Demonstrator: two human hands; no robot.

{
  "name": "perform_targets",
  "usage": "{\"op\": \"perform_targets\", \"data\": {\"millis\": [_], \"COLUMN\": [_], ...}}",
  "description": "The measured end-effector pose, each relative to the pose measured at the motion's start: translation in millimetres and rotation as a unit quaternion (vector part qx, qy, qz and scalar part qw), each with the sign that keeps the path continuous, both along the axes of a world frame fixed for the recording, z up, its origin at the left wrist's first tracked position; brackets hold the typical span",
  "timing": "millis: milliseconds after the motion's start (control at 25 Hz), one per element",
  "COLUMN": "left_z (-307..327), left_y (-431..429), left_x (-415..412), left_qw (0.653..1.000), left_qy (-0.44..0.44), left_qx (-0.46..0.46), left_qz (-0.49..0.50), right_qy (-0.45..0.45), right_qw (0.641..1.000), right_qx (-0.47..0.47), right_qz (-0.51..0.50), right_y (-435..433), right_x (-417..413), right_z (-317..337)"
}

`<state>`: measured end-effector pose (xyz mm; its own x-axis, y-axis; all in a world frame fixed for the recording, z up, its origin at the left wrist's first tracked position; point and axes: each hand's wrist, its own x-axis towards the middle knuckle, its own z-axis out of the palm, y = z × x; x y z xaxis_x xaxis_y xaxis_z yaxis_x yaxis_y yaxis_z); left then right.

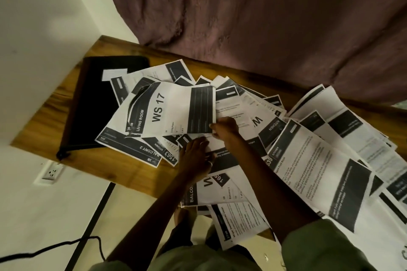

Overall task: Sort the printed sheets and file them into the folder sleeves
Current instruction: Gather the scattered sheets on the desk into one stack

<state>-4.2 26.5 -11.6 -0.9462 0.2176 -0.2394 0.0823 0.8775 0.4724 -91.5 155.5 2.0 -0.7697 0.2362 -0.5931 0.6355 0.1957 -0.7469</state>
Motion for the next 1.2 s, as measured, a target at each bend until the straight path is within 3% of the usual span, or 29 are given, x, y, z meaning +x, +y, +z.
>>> {"op": "perform_targets", "data": {"millis": [160, 200, 280, 360, 440, 640, 760, 840, 920, 1080, 1200], "left_z": [-3.3, -0.2, 8.6, 15.2, 21.0, 18.8, 19.1, 15.2, 11.4, 9.5, 10.3], "left_y": [-8.1, -9.8, -14.5, -22.5, -27.3, -30.9, -38.5, -43.1, -44.5, -40.4, -38.7], "left_x": [-5.5, -9.1, -19.5, -33.2, -41.4, -42.8, -38.6, -34.7, -31.8, -27.8, -27.0], "left_qw": [0.972, 0.937, 0.81, 0.704, 0.672, 0.724, 0.753, 0.774, 0.792, 0.818, 0.829], "left_qy": [0.036, 0.0, -0.084, -0.119, -0.13, -0.148, -0.161, -0.176, -0.19, -0.2, -0.193], "left_qx": [0.174, 0.271, 0.462, 0.561, 0.583, 0.525, 0.517, 0.503, 0.482, 0.464, 0.459], "left_qz": [0.154, 0.222, 0.35, 0.419, 0.438, 0.422, 0.374, 0.342, 0.323, 0.274, 0.256], "right_qy": [-0.004, -0.007, -0.007, -0.021, -0.045, -0.094, -0.006, 0.068, 0.094, 0.108, 0.095], "right_qw": [0.994, 0.99, 0.979, 0.973, 0.97, 0.973, 0.995, 0.958, 0.925, 0.972, 0.979], "right_qx": [-0.087, -0.11, -0.153, -0.171, -0.18, -0.188, 0.063, 0.274, 0.368, 0.193, 0.171], "right_qz": [-0.066, -0.092, -0.137, -0.152, -0.155, -0.093, -0.079, -0.043, -0.003, 0.075, 0.059], "right_y": [2.2, 5.7, 13.3, 18.1, 15.8, 18.7, 48.2, 64.3, 71.5, 61.8, 55.7], "right_x": [7.3, 15.4, 38.7, 66.2, 96.6, 153.8, 151.8, 138.0, 115.3, 69.0, 51.3], "right_z": [21.9, 28.7, 36.1, 37.6, 34.6, 29.7, 28.7, 32.7, 31.1, 17.5, 5.1]}}
